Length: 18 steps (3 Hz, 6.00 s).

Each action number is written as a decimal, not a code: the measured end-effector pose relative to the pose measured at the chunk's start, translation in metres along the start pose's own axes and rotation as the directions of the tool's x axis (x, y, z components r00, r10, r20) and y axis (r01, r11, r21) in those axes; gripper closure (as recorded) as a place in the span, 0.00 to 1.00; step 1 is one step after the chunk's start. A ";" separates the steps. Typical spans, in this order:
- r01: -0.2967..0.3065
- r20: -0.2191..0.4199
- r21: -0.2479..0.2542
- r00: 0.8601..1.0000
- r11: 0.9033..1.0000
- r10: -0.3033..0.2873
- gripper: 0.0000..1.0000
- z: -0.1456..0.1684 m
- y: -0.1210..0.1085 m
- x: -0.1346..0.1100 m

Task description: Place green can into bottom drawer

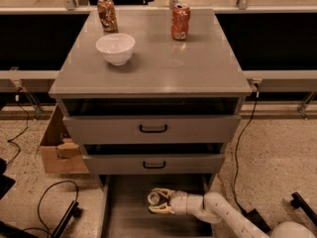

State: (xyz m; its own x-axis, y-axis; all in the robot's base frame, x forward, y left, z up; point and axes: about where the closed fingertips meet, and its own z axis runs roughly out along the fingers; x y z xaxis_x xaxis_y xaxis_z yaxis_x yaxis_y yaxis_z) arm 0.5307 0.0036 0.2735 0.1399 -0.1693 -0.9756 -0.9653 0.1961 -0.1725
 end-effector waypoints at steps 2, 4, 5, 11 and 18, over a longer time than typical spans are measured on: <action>-0.036 0.067 -0.023 0.997 0.999 0.037 1.00 0.064 0.002 0.048; -0.036 0.037 -0.038 0.999 0.999 0.037 0.74 0.079 0.005 0.058; -0.037 0.038 -0.040 0.999 0.999 0.038 0.51 0.081 0.006 0.057; -0.059 -0.070 -0.027 0.996 0.998 0.057 0.00 0.039 0.042 0.041; 0.120 -0.761 0.208 0.643 0.971 0.084 0.00 -0.172 -0.001 -0.063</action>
Offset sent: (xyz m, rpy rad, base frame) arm 0.0317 0.0803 -0.0865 0.1079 0.0461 0.0374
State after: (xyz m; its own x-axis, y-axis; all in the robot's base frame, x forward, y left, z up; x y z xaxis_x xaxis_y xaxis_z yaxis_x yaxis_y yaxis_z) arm 0.4845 -0.1522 0.3580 -0.1590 -0.8278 -0.5380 -0.8744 0.3711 -0.3125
